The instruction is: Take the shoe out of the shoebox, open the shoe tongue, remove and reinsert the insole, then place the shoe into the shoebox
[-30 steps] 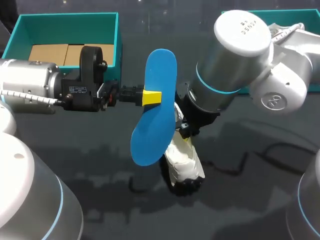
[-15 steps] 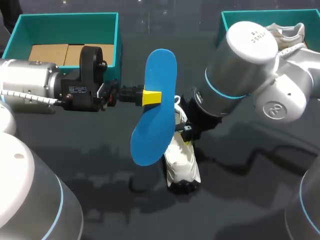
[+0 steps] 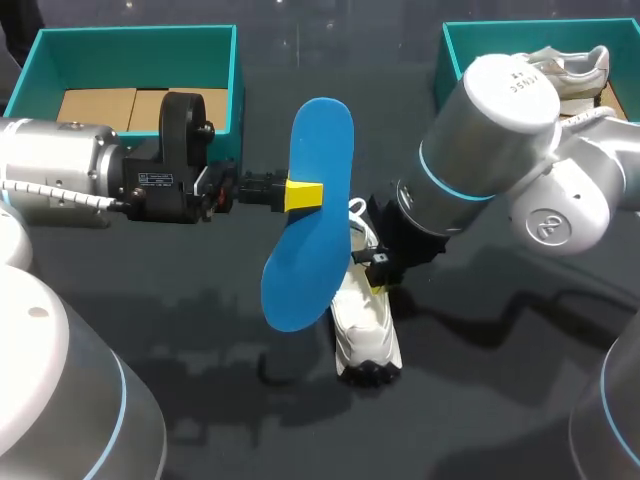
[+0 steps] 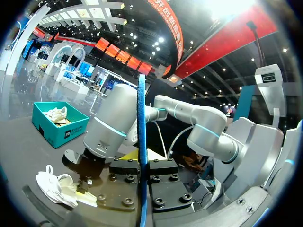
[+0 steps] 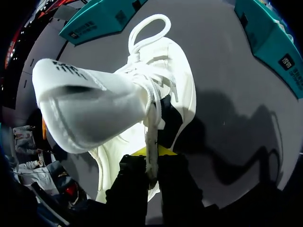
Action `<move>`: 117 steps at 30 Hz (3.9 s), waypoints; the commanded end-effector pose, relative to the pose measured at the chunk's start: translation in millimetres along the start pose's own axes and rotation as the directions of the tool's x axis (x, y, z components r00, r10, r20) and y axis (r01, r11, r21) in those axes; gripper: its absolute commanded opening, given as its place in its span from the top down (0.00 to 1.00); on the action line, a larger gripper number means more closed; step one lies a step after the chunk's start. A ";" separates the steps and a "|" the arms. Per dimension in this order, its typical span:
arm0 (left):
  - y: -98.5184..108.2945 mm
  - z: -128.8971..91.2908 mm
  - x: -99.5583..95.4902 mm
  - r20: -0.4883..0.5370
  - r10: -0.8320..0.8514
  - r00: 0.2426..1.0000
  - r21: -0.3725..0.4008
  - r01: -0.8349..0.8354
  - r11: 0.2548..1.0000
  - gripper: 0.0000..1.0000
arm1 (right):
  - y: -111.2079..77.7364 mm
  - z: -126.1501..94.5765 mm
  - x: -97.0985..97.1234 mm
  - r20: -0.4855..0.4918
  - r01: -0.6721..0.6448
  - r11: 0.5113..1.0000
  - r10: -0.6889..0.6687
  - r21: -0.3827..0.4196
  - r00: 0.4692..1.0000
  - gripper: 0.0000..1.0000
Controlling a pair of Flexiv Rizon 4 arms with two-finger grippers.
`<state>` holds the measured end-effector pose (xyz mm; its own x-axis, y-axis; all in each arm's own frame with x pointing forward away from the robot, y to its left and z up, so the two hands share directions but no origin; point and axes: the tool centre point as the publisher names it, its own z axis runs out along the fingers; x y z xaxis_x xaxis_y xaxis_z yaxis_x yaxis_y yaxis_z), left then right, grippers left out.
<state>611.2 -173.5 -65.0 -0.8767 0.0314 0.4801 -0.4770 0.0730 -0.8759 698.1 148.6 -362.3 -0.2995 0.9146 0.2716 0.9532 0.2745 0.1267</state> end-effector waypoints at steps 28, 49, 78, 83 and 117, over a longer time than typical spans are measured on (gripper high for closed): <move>1.3 1.1 0.3 0.002 0.000 1.000 0.002 0.000 1.000 1.00 | -2.9 -62.2 -9.2 -0.143 0.119 0.988 -0.133 -0.102 0.981 0.00; 1.3 1.1 0.3 0.002 0.000 1.000 0.002 0.000 1.000 1.00 | 10.3 -119.3 -13.7 -0.501 -0.024 0.971 -0.101 -0.237 0.860 0.00; -16.4 11.4 -34.4 -0.035 0.863 0.504 -0.061 -0.863 0.502 1.00 | 29.9 -161.4 -4.0 -0.766 -0.061 0.979 -0.111 -0.192 0.633 0.00; -16.4 11.4 -34.4 -0.035 0.863 0.504 -0.061 -0.863 0.502 1.00 | 29.9 -161.4 -4.0 -0.766 -0.061 0.979 -0.111 -0.192 0.633 0.00; 10.3 26.7 -95.3 0.050 0.998 -0.040 -0.038 -0.999 -0.039 1.00 | 52.8 -192.5 9.8 -0.879 -0.096 0.978 -0.122 -0.186 0.461 0.00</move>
<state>687.7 -200.1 -121.2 -0.4451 0.0199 -0.8952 0.8954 0.0025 -0.4452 736.2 113.8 -169.4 -0.2910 0.1253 0.9485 0.9532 0.1224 0.2763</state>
